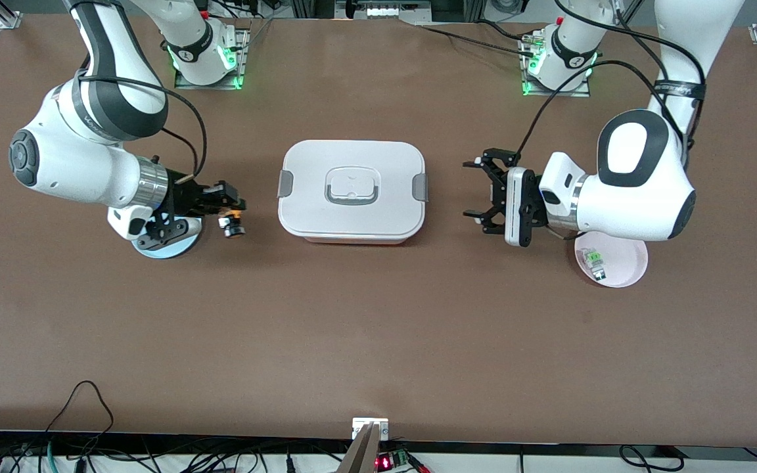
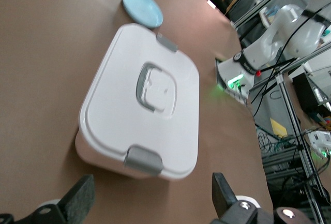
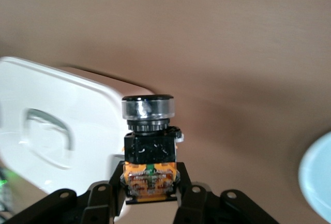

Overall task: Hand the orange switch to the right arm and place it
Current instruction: 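Carry the switch with the right gripper while the left gripper withdraws, then lower the orange switch onto the blue plate and open the right gripper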

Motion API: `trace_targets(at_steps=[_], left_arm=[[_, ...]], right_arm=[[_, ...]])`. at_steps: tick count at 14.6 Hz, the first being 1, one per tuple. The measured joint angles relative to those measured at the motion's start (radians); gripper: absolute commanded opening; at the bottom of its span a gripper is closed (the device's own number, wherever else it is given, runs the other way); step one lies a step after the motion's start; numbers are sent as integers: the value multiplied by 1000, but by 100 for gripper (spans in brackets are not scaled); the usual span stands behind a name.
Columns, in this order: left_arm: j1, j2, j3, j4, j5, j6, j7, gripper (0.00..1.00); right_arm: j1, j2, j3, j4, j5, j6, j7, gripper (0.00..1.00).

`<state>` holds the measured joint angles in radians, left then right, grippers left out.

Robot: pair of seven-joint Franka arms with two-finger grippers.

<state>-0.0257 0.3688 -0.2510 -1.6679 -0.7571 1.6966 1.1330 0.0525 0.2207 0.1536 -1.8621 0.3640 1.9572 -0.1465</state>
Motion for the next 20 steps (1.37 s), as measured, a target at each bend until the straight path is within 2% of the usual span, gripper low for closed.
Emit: trace_targets(at_steps=[4,6,9,13,17,20], left_arm=[[-1,-7,-2,73,308,-142,-262,100],[-4,-9,-8,131,450,-204,-358,100],[-9,-13,-14,236,612,-305,-518,100],[-37,-37,7,305,702,-379,-785,100],[-77,-129,83,264,748,-342,-987,100],[-51,-253,151,127,750,-190,-1026,100]], right_arm=[[-14,0,-35,-18,-329,-12,-69,0],[-30,0,-38,-37,-402,-7,-178,0],[-85,3,-41,-73,-438,42,-409,0],[-143,14,-42,-133,-466,124,-718,0],[-181,23,-42,-206,-477,223,-939,0],[-207,23,-42,-244,-479,273,-1060,0]])
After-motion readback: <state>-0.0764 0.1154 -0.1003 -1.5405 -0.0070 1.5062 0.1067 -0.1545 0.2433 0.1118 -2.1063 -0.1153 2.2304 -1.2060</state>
